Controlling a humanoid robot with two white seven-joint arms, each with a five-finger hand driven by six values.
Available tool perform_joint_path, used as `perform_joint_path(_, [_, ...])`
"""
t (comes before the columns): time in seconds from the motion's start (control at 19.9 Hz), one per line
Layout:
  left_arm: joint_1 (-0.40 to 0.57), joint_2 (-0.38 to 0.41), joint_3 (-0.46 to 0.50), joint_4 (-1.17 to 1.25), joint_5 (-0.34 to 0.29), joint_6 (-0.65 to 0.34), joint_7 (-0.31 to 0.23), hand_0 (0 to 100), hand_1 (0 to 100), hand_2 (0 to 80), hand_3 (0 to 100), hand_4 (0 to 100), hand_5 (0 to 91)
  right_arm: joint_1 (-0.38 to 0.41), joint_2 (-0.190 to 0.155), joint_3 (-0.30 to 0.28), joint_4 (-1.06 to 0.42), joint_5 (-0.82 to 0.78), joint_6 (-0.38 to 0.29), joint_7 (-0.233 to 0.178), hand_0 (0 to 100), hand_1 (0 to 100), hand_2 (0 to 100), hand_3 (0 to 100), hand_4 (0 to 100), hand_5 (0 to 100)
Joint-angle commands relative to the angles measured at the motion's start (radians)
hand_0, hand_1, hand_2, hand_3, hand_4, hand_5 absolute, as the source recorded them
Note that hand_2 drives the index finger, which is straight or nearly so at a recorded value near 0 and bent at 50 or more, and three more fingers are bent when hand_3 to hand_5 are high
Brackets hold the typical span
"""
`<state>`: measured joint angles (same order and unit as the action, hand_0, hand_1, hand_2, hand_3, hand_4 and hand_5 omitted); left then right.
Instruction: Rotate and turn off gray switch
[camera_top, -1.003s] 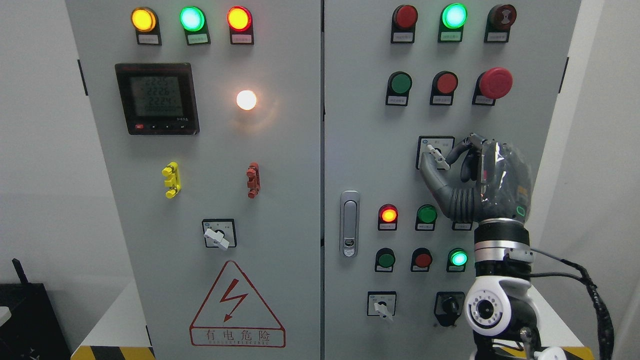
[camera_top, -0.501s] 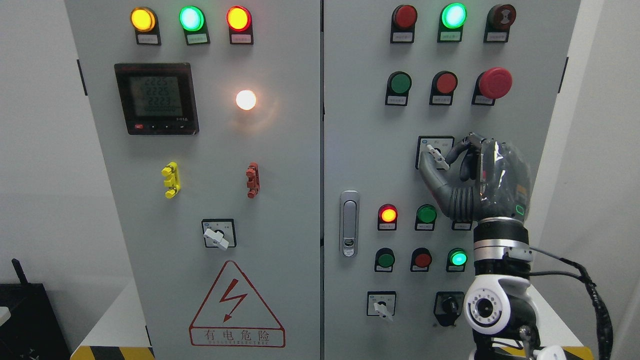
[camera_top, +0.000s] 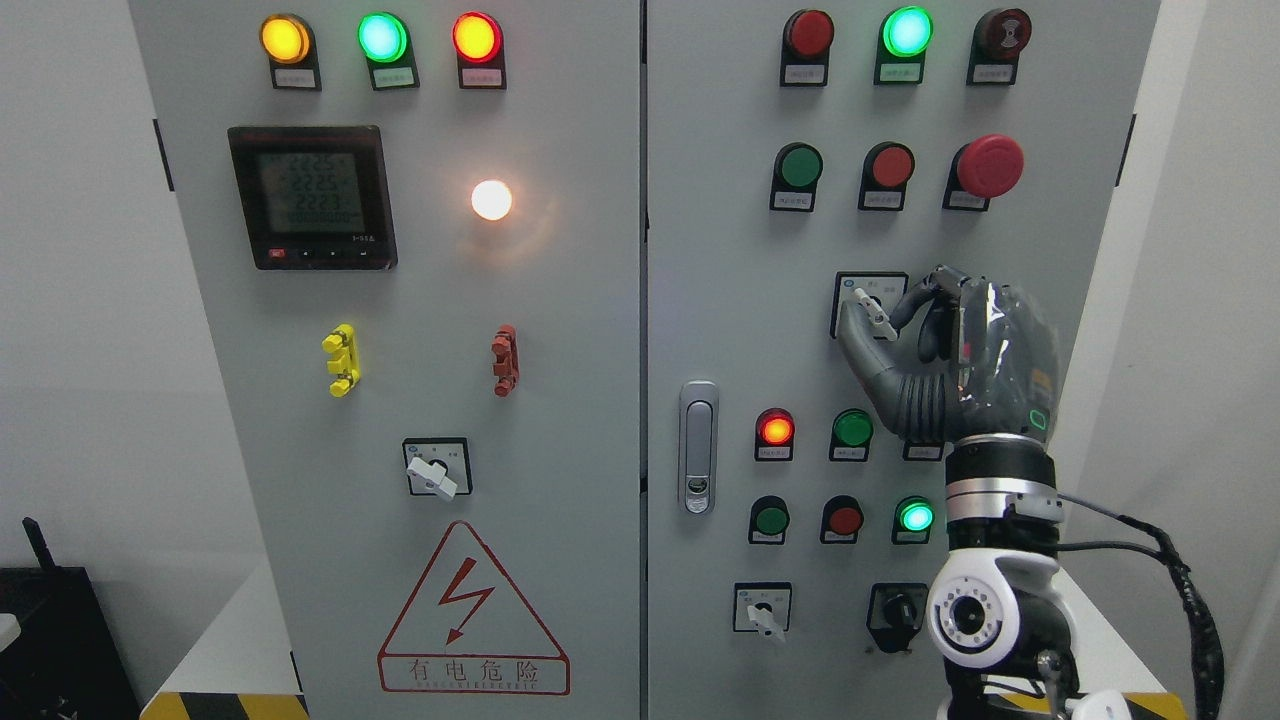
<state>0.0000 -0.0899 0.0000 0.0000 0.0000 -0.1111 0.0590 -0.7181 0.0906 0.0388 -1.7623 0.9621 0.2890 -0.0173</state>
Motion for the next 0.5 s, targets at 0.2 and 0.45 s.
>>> perform_joint_path(0.2, [-0.009,-0.001,0.008,-0.025,0.02,-0.001,-0.001,12,39,0.0,0,0,0.0,0.0,0.0,0.001,0.003,0.0,-0.001,0.002,40,46,70,100,100,100])
perform_joint_path(0.45, [-0.009,0.001,0.008,-0.025,0.02,-0.001,-0.001,12,39,0.0,0,0,0.0,0.0,0.001,0.001,0.004,-0.002,-0.001,0.0,45,45,71,100,100,100])
